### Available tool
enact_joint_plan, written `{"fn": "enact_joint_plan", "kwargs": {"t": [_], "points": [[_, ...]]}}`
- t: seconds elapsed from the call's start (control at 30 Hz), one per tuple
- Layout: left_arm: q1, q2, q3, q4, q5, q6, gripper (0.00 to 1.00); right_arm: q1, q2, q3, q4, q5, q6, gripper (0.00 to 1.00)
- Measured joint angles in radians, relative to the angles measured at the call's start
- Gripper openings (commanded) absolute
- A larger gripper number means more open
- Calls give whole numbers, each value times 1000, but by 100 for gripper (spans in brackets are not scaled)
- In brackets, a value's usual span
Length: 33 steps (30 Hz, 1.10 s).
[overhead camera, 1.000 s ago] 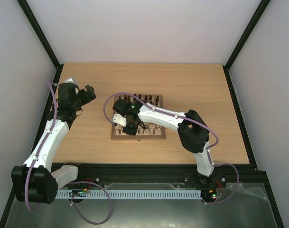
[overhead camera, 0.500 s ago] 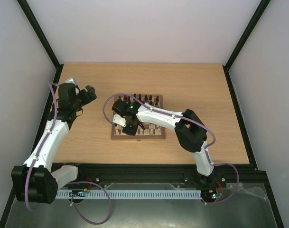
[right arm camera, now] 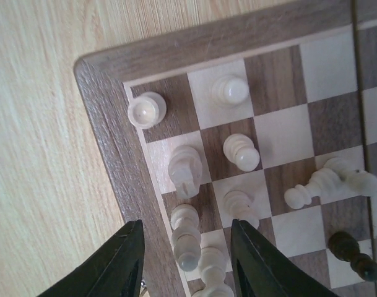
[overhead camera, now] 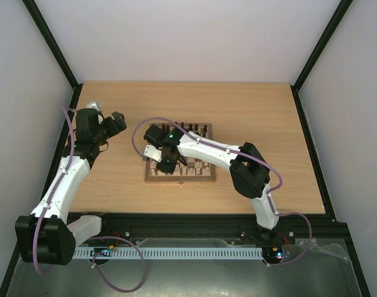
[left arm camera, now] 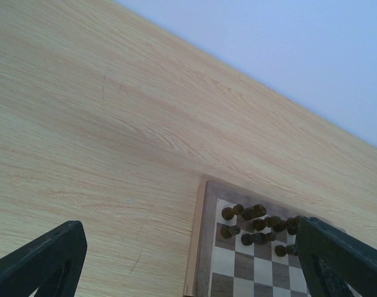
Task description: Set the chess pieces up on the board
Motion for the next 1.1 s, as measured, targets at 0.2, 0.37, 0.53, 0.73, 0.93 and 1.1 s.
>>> {"fn": "enact_joint_plan", "kwargs": {"t": [0.2, 0.37, 0.53, 0.73, 0.93, 1.1], "points": [[3, 0, 0, 10, 19, 0, 94, -14, -45, 21, -14, -27, 11, 38], [3, 0, -6, 17, 31, 0, 93, -93, -70, 23, -12, -33, 41, 42], [3, 0, -6, 23, 42, 0, 93, -182, -71, -2, 13, -10, 61, 46], [3, 0, -6, 29, 54, 0, 92, -200, -67, -37, 34, 0, 75, 44], [3, 0, -8, 35, 62, 0, 92, -204, -43, -37, 63, 7, 86, 38], [3, 0, -15, 38, 65, 0, 92, -213, -9, -37, 68, 9, 90, 34]]}}
